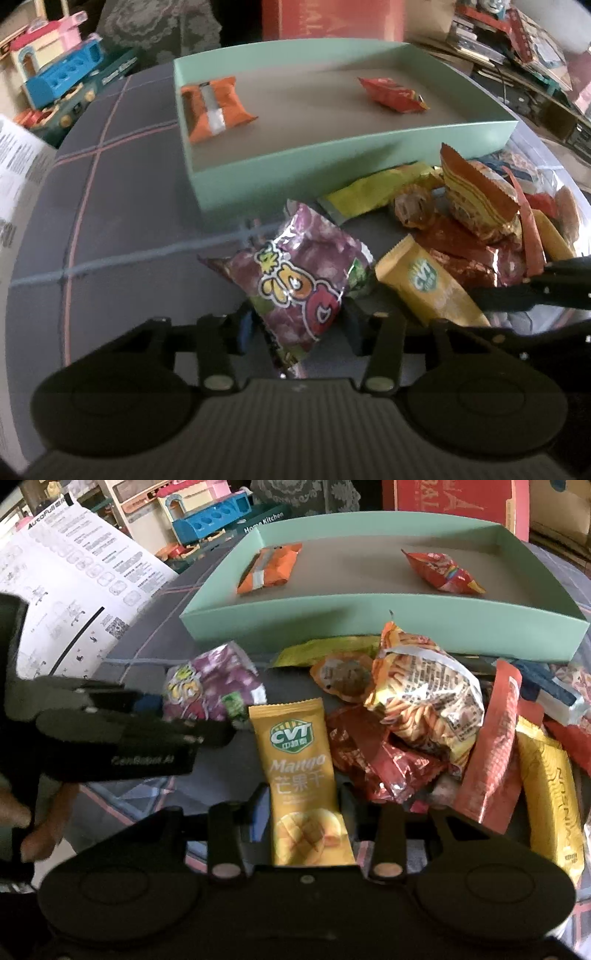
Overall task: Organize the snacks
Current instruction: 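Grasp the purple grape candy bag with left gripper while right grasps CVT mango bar, then place both held packets into the green tray and release them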
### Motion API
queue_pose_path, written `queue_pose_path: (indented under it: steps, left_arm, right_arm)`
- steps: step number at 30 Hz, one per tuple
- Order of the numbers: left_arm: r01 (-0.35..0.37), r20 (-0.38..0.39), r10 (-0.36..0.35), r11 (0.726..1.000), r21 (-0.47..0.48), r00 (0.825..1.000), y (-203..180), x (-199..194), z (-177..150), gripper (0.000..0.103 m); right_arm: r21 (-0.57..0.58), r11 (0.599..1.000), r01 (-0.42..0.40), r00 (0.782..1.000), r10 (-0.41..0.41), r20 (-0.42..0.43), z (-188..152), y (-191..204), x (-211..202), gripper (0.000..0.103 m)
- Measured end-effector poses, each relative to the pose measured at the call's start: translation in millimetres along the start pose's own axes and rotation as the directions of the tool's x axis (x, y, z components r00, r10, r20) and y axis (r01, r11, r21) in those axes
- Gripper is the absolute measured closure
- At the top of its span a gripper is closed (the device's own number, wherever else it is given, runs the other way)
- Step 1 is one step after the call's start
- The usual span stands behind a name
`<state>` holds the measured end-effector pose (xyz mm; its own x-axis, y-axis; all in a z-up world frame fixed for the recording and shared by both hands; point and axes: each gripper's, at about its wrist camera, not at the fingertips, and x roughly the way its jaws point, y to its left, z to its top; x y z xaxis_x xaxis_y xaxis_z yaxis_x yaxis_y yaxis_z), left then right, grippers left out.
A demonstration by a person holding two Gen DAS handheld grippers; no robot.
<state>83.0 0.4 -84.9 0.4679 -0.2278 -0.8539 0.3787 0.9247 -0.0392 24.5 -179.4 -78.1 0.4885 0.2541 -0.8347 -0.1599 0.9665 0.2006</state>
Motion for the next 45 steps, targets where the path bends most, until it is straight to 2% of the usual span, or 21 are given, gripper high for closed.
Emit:
queue_pose_path:
  steps: [2, 5, 8, 14, 20, 24, 29, 33, 37, 45]
  left_arm:
    - [0.000, -0.002, 0.000, 0.999, -0.035, 1.000, 0.7, -5.4, -3.3, 0.064]
    - [-0.020, 0.008, 0.021, 0.996, -0.081, 1.000, 5.5, -15.9, -6.2, 0.067]
    - [-0.041, 0.011, 0.043, 0.993, -0.109, 0.999, 12.1, -26.3, -7.9, 0.068]
    - [-0.036, 0.056, 0.046, 0.984, -0.174, 0.997, 24.8, -56.6, -5.7, 0.068]
    - [-0.031, 0.104, 0.055, 0.974, -0.223, 0.993, 33.6, -73.1, 16.8, 0.067]
    - [-0.033, 0.128, 0.065, 0.971, -0.237, 0.990, 36.3, -74.6, 41.7, 0.067]
    - [-0.032, 0.164, 0.074, 0.969, -0.245, 0.984, 38.5, -67.6, 84.9, 0.067]
    - [-0.025, 0.150, 0.065, 0.965, -0.261, 0.987, 39.7, -48.6, 116.3, 0.067]
    - [-0.051, 0.111, 0.081, 0.967, -0.250, 0.991, 39.1, -21.1, 135.4, 0.067]
    - [-0.071, 0.046, 0.083, 0.972, -0.223, 0.995, 36.8, 15.8, 140.9, 0.067]
  right_arm:
    - [-0.031, 0.999, 0.009, 1.000, -0.009, 0.006, -0.8, 4.6, -0.5, 0.066]
    - [-0.007, 0.999, -0.054, 0.999, 0.054, -0.007, 0.0, 3.0, -3.9, 0.068]
    - [0.018, 0.997, -0.074, 0.997, 0.074, 0.004, 2.4, -0.8, -9.9, 0.068]
    - [0.099, 0.983, -0.154, 0.988, 0.150, 0.043, 13.7, -9.2, -26.3, 0.068]
    - [0.102, 0.975, -0.196, 0.976, 0.184, 0.114, 35.1, -8.5, -46.8, 0.068]
    - [0.107, 0.978, -0.178, 0.971, 0.157, 0.182, 59.8, -18.9, -60.4, 0.068]
    - [0.147, 0.982, -0.115, 0.969, 0.078, 0.236, 103.8, -43.9, -60.8, 0.068]
    - [0.187, 0.980, -0.065, 0.972, 0.020, 0.234, 132.7, -65.2, -45.7, 0.068]
    - [0.216, 0.976, -0.028, 0.978, -0.018, 0.209, 155.9, -82.9, -20.7, 0.068]
    - [0.214, 0.977, -0.006, 0.988, -0.028, 0.154, 168.3, -91.0, 17.6, 0.068]
